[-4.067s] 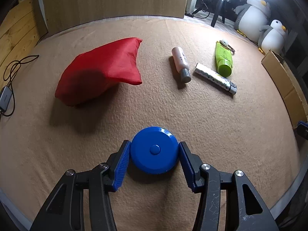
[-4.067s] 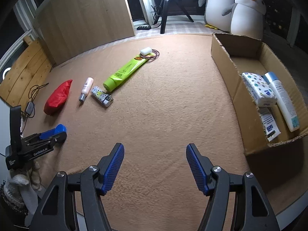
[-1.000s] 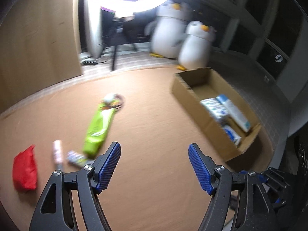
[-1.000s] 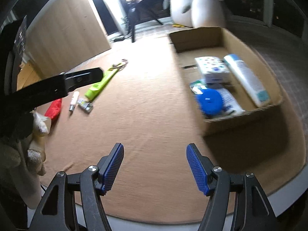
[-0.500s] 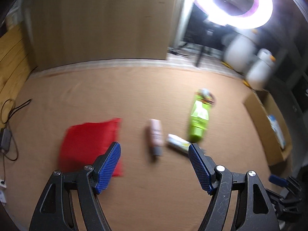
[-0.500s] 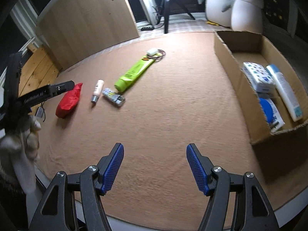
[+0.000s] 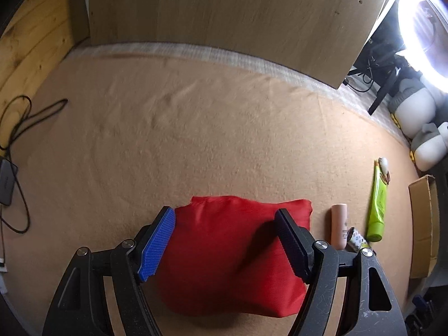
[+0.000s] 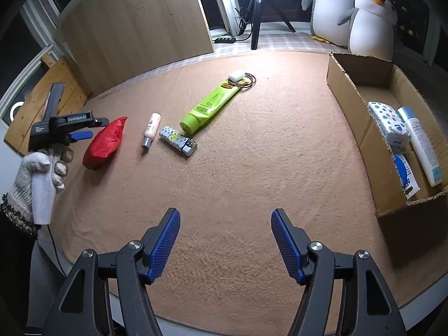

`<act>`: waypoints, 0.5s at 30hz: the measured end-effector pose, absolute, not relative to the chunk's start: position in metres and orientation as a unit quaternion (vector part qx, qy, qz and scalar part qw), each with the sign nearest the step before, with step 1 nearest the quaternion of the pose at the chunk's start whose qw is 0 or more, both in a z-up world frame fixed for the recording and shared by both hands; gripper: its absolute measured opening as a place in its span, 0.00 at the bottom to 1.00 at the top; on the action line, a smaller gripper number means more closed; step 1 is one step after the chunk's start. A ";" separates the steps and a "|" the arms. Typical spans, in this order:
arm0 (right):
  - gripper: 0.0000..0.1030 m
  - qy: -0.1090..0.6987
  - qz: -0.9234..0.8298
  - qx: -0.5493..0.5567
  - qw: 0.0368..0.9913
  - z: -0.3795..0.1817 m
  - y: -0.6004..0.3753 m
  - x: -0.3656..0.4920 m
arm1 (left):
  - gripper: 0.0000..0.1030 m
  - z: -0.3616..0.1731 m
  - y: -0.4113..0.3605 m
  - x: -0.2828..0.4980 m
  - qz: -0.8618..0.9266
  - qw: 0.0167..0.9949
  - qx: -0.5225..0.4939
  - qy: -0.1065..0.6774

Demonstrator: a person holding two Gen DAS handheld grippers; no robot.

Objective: Organize objects
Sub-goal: 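Move the left gripper to the red fabric pouch, then grasp the red pouch with the left gripper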

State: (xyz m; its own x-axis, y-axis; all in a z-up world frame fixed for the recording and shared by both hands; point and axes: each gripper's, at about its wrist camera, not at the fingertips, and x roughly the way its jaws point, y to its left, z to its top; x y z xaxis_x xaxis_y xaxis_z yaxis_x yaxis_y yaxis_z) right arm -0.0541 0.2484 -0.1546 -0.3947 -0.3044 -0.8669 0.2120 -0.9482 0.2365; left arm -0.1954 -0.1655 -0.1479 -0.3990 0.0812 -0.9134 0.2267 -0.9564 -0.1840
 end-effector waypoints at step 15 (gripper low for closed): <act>0.62 -0.042 -0.830 0.533 0.158 -0.159 0.246 -0.060 | 0.67 -0.166 -0.147 -0.170 -0.821 -0.009 0.543 0.179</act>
